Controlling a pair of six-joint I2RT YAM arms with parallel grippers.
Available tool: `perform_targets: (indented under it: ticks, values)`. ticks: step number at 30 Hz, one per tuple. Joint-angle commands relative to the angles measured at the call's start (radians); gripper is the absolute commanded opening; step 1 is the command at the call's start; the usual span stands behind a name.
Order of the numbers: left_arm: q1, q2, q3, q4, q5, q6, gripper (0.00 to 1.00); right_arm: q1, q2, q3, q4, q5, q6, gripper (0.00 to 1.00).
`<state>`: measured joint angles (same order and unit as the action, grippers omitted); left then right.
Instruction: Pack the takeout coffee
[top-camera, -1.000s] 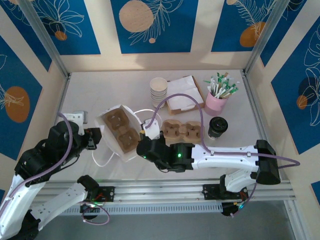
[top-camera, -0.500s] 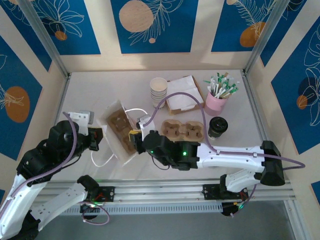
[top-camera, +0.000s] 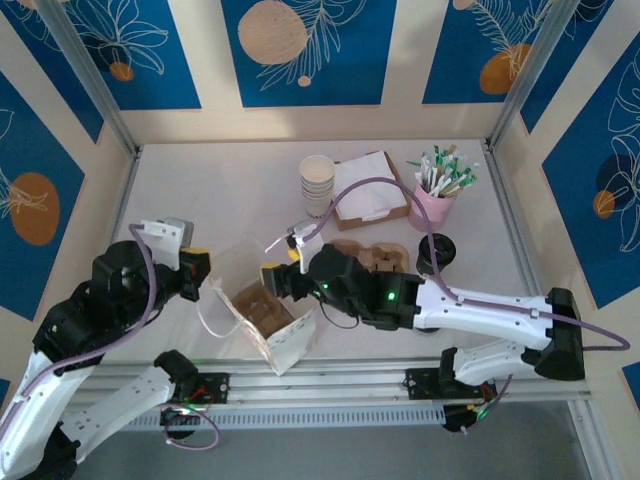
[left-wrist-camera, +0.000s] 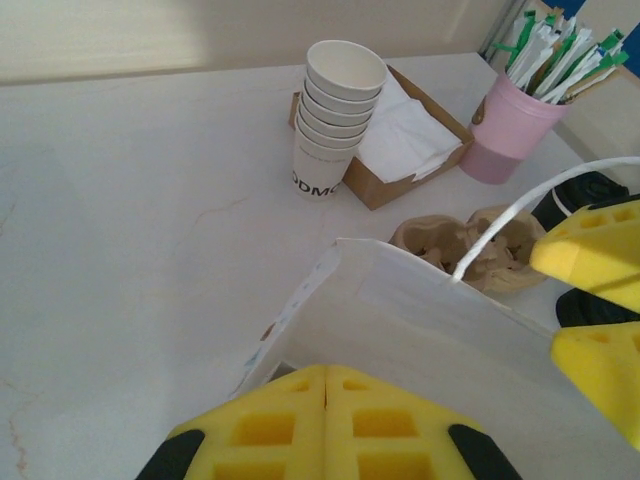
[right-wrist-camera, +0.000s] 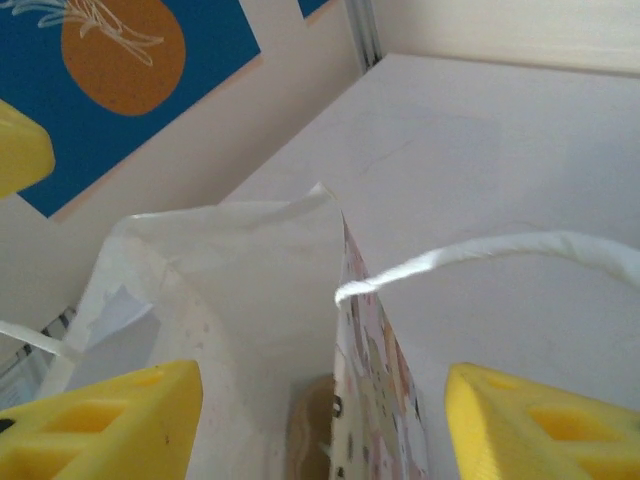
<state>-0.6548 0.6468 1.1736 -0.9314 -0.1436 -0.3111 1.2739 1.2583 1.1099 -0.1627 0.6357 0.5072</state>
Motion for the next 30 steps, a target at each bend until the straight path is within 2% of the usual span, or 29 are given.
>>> perform_targets:
  ticks: [1, 8, 12, 15, 17, 20, 21, 23, 30]
  values:
    - [0.008, 0.021, -0.017, 0.02, -0.049, 0.022, 0.0, -0.054, -0.026, 0.067, -0.121, -0.079, 0.041, 0.65]
    - [0.009, 0.114, 0.009, 0.06, -0.148, -0.025, 0.0, -0.169, 0.024, 0.209, -0.336, -0.206, 0.081, 0.65]
    - [0.01, 0.178, 0.048, 0.075, -0.155, -0.024, 0.0, -0.204, 0.036, 0.233, -0.342, -0.27, 0.099, 0.62]
    - [0.013, 0.186, 0.068, 0.065, -0.231, -0.048, 0.0, -0.226, 0.04, 0.241, -0.322, -0.313, 0.109, 0.47]
    - [0.018, 0.19, 0.083, 0.043, -0.256, -0.065, 0.0, -0.234, 0.055, 0.257, -0.337, -0.297, 0.109, 0.3]
    - [0.021, 0.189, 0.095, 0.011, -0.306, -0.088, 0.13, -0.255, 0.066, 0.269, -0.349, -0.269, 0.115, 0.07]
    - [0.024, 0.186, 0.097, 0.005, -0.322, -0.094, 0.17, -0.258, 0.065, 0.267, -0.342, -0.261, 0.116, 0.03]
    - [0.027, 0.173, 0.093, -0.001, -0.362, -0.104, 0.24, -0.268, 0.06, 0.26, -0.319, -0.231, 0.111, 0.0]
    - [0.037, 0.116, 0.059, 0.007, -0.422, -0.132, 0.33, -0.3, 0.047, 0.25, -0.296, -0.11, 0.105, 0.0]
